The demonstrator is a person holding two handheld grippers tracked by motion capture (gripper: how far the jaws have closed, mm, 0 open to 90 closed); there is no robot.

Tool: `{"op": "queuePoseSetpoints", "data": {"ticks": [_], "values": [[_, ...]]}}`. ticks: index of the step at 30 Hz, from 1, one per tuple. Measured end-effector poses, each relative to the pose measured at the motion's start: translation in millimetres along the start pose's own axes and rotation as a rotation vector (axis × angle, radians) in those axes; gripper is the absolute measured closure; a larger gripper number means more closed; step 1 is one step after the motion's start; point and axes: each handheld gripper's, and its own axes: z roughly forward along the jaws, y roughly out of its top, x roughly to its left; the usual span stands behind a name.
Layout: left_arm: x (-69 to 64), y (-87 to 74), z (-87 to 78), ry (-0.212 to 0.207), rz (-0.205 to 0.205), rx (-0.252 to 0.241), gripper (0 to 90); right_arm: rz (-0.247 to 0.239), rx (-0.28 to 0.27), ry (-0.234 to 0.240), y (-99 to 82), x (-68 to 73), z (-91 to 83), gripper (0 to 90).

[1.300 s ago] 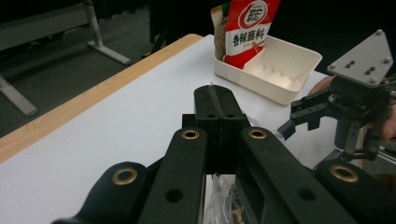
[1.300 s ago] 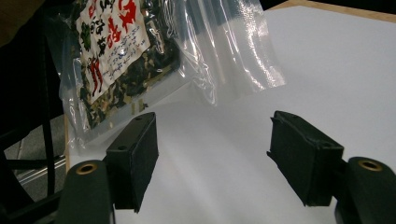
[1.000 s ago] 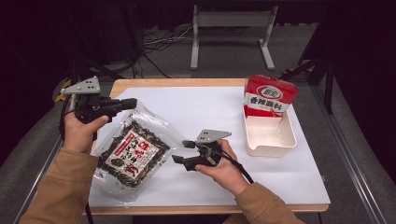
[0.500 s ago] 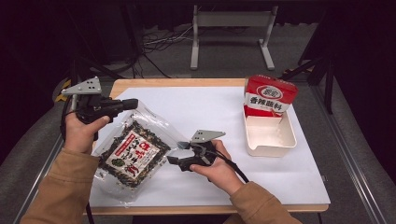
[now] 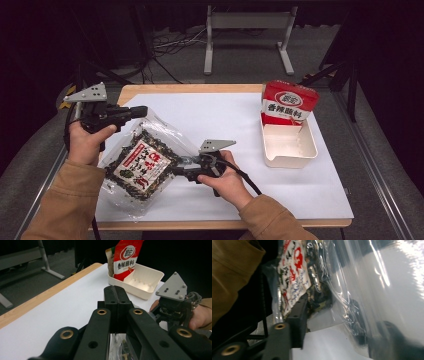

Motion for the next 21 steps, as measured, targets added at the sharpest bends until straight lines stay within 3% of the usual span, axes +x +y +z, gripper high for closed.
{"op": "queuePoseSetpoints", "data": {"ticks": [5, 11, 14, 20, 21], "values": [[1.1, 0.1, -6.4, -0.003, 0.005, -0.03, 90.0, 0.025, -0.057, 0.068, 7.0, 0.8, -9.4, 71.2], [-0.9, 1.5, -13.1, -0.018, -0.012, -0.069, 90.0, 0.009, -0.089, 0.097, 15.9, 5.9, -22.0, 75.7], [-1.2, 2.5, -17.5, -0.037, -0.001, -0.093, 90.0, -0.002, -0.096, 0.108, 22.1, 8.0, -30.3, 77.1], [-3.2, 0.9, -19.5, -0.078, 0.002, -0.133, 89.9, -0.013, -0.066, 0.096, 34.8, 8.6, -46.4, 77.8], [-4.5, 0.1, -19.1, -0.078, -0.002, -0.126, 81.0, -0.017, -0.06, 0.09, 38.2, 8.4, -51.3, 77.9]]}}
